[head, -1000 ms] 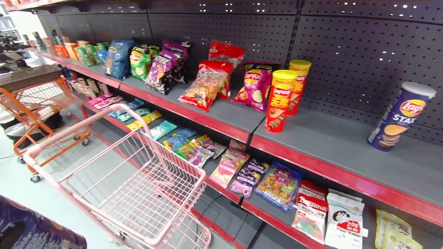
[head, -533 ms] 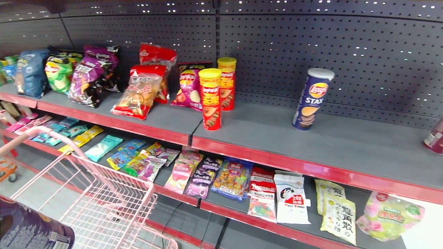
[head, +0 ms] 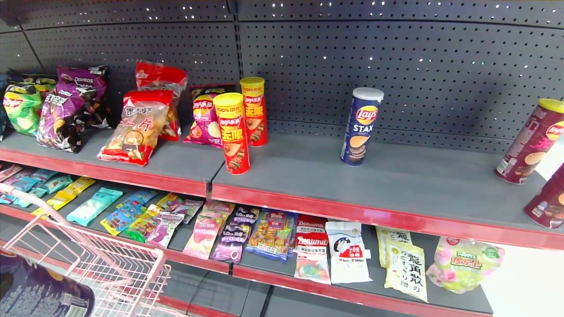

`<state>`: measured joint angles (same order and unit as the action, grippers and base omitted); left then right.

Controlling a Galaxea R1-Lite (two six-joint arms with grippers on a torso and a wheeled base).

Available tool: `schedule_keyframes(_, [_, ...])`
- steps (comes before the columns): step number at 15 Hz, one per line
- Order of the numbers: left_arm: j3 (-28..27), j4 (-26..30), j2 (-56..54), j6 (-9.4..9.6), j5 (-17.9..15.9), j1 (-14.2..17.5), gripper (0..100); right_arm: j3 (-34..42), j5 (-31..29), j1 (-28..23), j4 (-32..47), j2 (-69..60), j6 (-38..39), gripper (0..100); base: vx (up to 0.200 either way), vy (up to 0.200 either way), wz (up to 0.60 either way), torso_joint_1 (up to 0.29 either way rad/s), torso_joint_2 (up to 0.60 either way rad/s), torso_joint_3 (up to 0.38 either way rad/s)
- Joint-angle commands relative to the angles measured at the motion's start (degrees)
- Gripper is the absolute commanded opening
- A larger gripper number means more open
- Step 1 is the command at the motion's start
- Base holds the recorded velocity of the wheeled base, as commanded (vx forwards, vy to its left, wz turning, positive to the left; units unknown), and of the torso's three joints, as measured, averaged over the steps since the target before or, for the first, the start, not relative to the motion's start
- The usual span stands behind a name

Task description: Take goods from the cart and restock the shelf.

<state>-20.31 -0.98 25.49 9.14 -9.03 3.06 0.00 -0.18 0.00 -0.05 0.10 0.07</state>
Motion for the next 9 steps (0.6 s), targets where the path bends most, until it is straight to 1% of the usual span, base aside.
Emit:
schedule_keyframes(1, [0.0,0.0,0.4,0.0,0.0,0.0,0,0.0,0.0,0.0,0.0,0.1,0.0,100,0.2,0.0,0.0,-0.007,0.01,0.002])
schedule_keyframes(4, [0.0,0.0,0.3,0.17,-0.2,-0.1,0,0.0,0.1,0.0,0.0,0.1,0.0,100,0.2,0.0,0.0,0.005,0.01,0.001])
schedule_keyframes(6, [0.0,0.1,-0.6,1.05,-0.6,-0.3,0,0.0,0.1,0.0,0.0,0.1,0.0,100,0.0,0.0,0.0,0.0,0.0,0.0])
schedule_keyframes(8, [0.4,0.4,-2.3,0.88,-2.9,-0.3,0,0.0,0.2,0.0,0.0,0.1,-0.1,100,0.0,0.0,0.0,0.0,0.0,0.0])
schedule_keyframes(9, [0.5,0.4,-2.6,0.79,-3.5,-0.4,0,0.0,0.2,0.1,0.0,0.1,-0.1,100,0.0,0.0,0.0,0.0,0.0,0.0])
